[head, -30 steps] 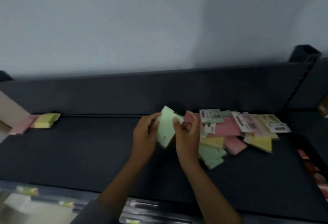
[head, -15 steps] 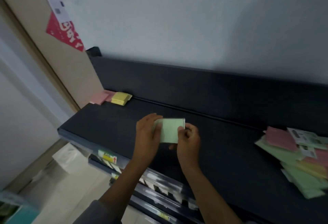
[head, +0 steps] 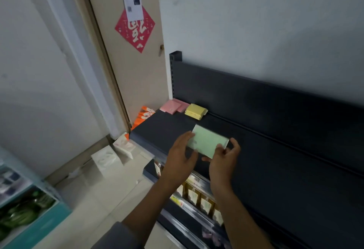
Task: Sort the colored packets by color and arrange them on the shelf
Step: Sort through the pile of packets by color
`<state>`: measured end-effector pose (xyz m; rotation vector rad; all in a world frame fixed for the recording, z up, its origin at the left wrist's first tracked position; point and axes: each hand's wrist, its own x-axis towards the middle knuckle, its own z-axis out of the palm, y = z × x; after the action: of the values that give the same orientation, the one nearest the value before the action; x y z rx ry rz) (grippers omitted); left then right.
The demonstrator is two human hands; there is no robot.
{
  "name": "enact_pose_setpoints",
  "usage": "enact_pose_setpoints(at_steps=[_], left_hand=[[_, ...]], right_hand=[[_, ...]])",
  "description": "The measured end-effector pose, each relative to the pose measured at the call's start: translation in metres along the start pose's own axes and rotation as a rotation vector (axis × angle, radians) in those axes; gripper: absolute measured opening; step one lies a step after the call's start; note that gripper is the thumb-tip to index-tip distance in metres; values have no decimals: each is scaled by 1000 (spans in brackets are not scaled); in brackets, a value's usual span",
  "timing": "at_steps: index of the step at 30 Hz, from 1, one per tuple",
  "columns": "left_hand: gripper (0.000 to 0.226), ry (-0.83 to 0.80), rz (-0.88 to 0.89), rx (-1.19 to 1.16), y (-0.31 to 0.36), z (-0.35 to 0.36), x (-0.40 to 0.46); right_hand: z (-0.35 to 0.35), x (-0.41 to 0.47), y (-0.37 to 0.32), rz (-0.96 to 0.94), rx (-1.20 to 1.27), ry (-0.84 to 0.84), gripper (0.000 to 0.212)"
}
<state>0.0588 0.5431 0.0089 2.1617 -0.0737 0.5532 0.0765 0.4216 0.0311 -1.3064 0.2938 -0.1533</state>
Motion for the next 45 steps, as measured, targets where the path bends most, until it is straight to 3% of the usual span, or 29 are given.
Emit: enact_pose_setpoints(at_steps=[12,25,35,45], left_hand=[[54,-33,-75,-71,-27,-2,20],[59,-104,-164,-38,-34,35,113],[61,-319,-200,-28,-45,68,137],[61,-425,-157,-86,-48,73,158]], right_hand=[[34,30,23,-2,-33,55,48],[50,126,19,-23,-47,180,53],[49,178,48,-16,-142,310,54],[53,210,65,-37,-226,353,53]])
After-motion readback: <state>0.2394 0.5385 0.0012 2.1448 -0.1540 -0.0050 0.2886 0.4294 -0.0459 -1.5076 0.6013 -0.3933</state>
